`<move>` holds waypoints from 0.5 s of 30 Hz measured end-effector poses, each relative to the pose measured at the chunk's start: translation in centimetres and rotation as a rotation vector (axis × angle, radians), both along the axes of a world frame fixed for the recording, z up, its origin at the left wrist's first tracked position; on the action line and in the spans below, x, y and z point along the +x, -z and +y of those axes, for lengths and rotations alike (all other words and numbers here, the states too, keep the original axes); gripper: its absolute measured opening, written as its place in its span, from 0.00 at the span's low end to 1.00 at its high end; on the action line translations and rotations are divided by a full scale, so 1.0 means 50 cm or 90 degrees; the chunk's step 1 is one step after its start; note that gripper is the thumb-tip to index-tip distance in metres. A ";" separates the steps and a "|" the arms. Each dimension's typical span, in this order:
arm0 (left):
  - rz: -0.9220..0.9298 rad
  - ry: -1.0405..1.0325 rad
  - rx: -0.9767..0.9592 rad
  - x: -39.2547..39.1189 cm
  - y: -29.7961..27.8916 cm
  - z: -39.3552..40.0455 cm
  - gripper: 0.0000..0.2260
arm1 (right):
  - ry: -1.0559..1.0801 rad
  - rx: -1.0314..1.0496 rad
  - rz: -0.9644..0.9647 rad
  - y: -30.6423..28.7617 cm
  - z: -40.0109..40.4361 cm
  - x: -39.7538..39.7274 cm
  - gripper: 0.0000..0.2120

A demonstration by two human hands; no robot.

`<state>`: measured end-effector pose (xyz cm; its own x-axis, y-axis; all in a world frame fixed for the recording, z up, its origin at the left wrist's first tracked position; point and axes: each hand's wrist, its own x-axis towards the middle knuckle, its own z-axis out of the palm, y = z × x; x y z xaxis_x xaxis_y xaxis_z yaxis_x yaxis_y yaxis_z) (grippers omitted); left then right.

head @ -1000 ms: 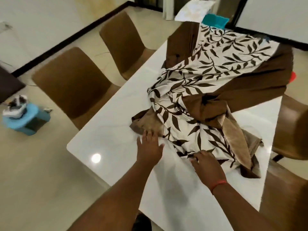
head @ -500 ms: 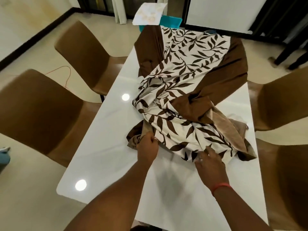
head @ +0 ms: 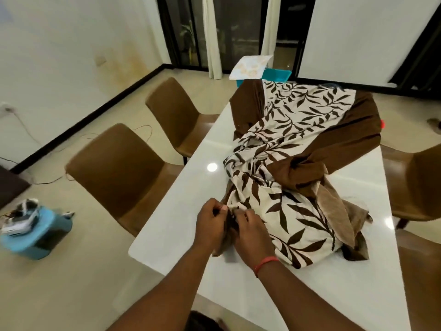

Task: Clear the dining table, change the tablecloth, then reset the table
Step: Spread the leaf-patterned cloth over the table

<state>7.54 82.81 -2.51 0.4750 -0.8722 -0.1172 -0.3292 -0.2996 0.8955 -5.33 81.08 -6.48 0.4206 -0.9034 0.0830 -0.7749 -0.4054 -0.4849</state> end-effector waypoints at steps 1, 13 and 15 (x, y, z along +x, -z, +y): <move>0.005 -0.013 0.000 0.007 -0.009 0.012 0.07 | -0.006 -0.026 0.006 -0.003 0.011 0.013 0.22; 0.379 -0.175 -0.030 0.231 -0.033 0.037 0.10 | -0.070 0.126 -0.053 -0.044 0.035 0.229 0.08; 0.428 -0.179 -0.029 0.299 -0.021 0.034 0.09 | -0.046 0.232 -0.117 -0.043 0.044 0.286 0.12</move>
<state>22.51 84.49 -1.46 0.5201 -0.7386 -0.4290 0.3797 -0.2500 0.8907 8.95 83.29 -4.32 0.4925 -0.8559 -0.1576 -0.6382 -0.2320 -0.7341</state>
